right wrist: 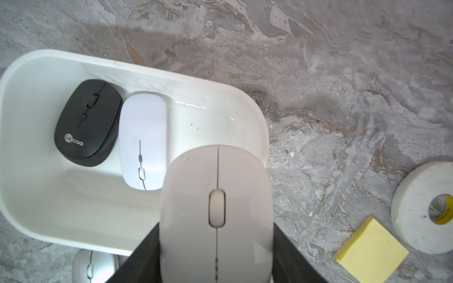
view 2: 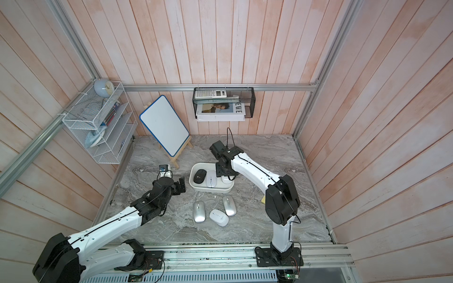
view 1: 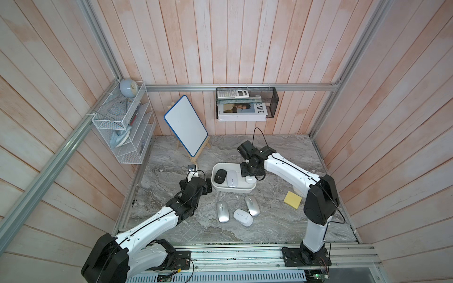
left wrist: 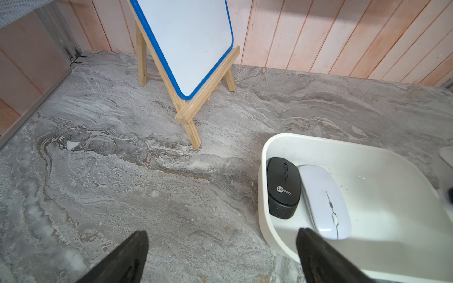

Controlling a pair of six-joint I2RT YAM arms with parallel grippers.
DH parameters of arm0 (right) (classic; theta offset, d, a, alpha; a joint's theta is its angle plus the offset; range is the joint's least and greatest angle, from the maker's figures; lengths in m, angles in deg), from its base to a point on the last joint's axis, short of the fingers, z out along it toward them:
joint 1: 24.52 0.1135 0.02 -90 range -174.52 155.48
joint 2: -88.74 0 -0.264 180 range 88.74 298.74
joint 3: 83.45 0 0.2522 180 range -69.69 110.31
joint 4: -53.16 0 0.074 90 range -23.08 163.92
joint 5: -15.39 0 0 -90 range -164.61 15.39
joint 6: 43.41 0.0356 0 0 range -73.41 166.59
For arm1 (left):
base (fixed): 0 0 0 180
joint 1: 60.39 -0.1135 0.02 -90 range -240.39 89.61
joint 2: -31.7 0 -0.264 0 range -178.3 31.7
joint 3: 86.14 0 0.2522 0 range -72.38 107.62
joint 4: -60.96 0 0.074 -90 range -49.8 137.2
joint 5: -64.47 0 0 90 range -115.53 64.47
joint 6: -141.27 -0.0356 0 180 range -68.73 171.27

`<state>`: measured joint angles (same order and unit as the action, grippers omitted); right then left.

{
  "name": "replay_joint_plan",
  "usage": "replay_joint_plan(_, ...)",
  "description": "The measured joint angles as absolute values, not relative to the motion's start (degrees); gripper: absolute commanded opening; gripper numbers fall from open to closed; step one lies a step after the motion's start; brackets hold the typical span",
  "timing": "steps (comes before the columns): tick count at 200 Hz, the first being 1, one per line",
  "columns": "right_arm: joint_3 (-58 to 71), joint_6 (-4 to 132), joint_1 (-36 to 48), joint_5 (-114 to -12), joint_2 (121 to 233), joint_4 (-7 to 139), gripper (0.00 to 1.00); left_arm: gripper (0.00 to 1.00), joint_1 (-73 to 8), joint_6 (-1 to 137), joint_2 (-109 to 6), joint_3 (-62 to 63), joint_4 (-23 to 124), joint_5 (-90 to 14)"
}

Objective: Take out the mouse from the storage box
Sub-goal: Pick up the mouse from the storage box, then place the mouse at the center of the board.

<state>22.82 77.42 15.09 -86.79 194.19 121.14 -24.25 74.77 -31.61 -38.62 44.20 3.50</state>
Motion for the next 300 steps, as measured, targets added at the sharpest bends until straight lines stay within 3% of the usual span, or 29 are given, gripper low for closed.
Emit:
replay_joint_plan(155, -6.93, 80.9, 12.12, -86.57, 170.52, 117.84, 0.49, 1.0, -24.25, 74.86, -31.06, -39.12, 44.26, 4.23)
replay_joint_plan(248, -18.06, 81.73, 6.87, -82.36, 169.75, 110.23, 0.49, 0.99, -24.3, 74.86, -30.21, -39.87, 44.28, 5.03)
replay_joint_plan(300, -17.93, 81.4, 5.13, -80.24, 175.61, 105.88, 0.49, 1.0, -24.3, 74.84, -30.21, -39.87, 44.28, 5.01)
